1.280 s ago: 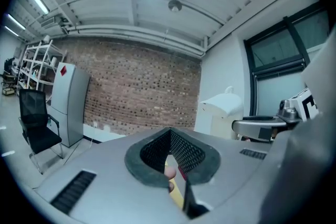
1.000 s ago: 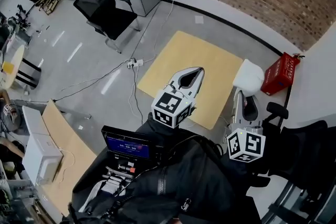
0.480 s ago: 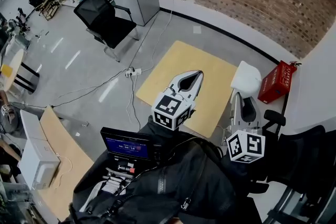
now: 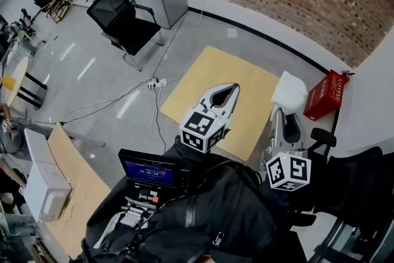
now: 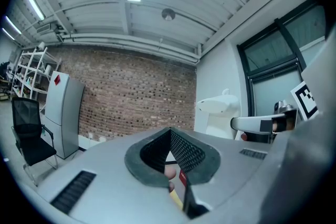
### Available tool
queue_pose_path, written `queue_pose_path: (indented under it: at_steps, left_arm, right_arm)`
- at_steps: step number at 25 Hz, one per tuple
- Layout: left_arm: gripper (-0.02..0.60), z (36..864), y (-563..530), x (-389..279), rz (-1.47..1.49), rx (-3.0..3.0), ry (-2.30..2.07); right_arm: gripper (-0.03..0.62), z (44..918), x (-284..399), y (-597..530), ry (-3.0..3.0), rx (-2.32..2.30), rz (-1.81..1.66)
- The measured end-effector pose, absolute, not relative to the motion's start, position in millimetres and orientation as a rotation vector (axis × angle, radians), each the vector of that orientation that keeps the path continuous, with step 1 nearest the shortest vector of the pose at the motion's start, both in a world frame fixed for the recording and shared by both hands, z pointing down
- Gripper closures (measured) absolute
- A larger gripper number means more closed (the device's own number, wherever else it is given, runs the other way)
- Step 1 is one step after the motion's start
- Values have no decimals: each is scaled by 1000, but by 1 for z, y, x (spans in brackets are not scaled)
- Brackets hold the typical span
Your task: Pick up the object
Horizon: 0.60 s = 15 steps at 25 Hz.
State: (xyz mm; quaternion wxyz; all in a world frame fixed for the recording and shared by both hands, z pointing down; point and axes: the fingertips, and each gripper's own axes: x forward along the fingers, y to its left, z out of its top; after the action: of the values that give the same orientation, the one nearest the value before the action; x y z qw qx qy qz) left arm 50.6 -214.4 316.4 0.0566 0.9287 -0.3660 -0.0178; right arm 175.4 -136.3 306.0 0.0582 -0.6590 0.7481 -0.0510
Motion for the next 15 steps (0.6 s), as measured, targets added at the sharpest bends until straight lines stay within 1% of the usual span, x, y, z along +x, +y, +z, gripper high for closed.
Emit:
queue_pose_path:
  at_steps: [15]
  left_arm:
    - [583,321,-216,45,-41,2801,-1128]
  right_arm:
    - [485,309,174,-138,2246,-1993,-185]
